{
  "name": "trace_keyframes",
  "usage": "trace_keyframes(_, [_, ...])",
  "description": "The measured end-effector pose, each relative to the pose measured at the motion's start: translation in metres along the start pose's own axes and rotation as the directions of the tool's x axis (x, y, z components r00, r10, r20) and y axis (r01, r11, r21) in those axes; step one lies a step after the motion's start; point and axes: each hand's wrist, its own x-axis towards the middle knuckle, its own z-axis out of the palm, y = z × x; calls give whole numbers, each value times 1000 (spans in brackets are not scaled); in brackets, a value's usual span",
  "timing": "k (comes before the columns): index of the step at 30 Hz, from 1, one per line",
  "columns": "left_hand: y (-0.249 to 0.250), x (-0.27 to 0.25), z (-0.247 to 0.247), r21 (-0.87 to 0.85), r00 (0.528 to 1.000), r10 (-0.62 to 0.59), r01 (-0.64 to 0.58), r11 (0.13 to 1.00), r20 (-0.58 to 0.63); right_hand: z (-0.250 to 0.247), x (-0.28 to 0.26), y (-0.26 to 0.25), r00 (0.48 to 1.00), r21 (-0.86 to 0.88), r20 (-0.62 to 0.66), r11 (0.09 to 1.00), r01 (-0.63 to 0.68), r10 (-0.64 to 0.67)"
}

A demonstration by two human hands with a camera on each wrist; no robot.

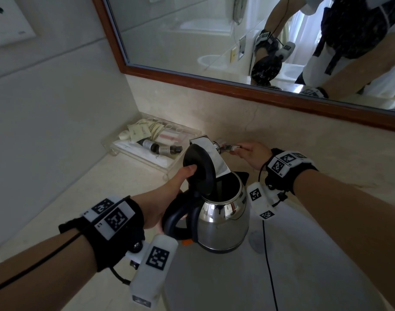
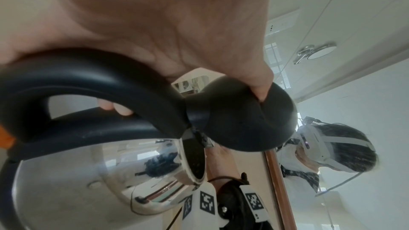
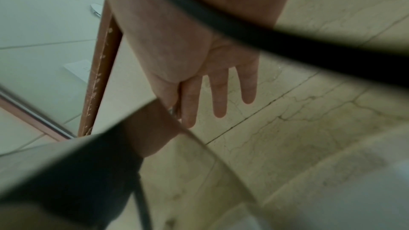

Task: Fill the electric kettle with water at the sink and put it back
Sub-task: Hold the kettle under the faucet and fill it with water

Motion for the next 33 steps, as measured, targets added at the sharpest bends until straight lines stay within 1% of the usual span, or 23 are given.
trace_keyframes(5, [1, -3, -1, -17, 1000, 11, -11, 1000, -2, 1, 0, -1, 1000, -19, 3, 1000, -2, 2])
trace_keyframes(8, [3, -4, -2, -18, 1000, -1, 2, 1000, 2, 2, -2, -1, 1000, -1, -7, 1000, -12, 12])
trace_keyframes(14, [3, -5, -4, -26, 1000, 5, -6, 1000, -22, 7, -4, 4, 999, 21, -26, 999, 35, -35])
trace_keyframes(21, [4, -5, -4, -42, 1000, 5, -6, 999, -22, 8, -17, -5, 997, 22, -60, 999, 44, -42])
trace_keyframes(27, [6, -5, -3, -33, 1000, 12, -13, 999, -21, 15, -18, 0, 986, -5, -134, 995, 97, -97])
trace_keyframes(33, [7, -3, -3, -24, 1000, 12, -13, 1000, -24, 16, -18, 1, 984, -4, -132, 992, 123, -122])
